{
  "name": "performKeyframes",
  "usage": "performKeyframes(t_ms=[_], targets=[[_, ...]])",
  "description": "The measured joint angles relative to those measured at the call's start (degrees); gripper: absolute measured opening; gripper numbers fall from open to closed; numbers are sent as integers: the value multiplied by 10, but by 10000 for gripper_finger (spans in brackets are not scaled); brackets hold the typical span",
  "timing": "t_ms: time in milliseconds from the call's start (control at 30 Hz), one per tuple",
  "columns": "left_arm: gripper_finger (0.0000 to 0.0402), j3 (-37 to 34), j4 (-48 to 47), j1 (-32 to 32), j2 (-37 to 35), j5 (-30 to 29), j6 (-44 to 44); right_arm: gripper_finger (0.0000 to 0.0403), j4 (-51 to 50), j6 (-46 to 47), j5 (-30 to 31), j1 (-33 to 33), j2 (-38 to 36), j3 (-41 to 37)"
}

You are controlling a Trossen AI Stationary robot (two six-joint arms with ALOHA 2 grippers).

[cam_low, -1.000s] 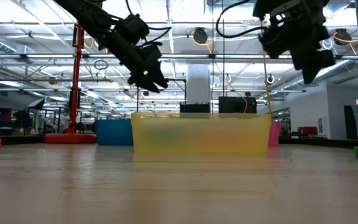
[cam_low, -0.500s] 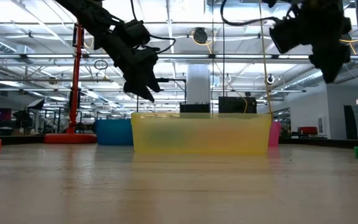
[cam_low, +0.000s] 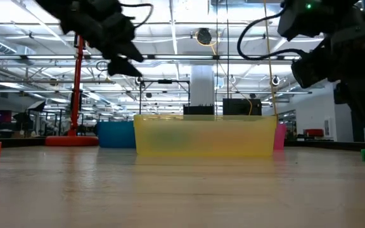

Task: Pick and place Stapler, Stapler remover, tape
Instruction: Put the green stapler into the blue bin

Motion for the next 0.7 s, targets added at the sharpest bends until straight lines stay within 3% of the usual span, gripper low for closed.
performKeyframes(t_ms=[133, 400, 500, 700], targets=[[299, -77, 22, 1, -85, -1, -57, 185, -2, 47, -3, -4, 0, -1], [307, -162, 23, 0, -229, -17, -117, 185, -15, 377, -106, -19, 0, -1], [308, -178, 24, 0, -269, -32, -114, 185, -5, 445, -98, -18, 0, -1], [308, -204, 20, 0, -324, -33, -112, 185, 9, 534, -23, -13, 0, -1]])
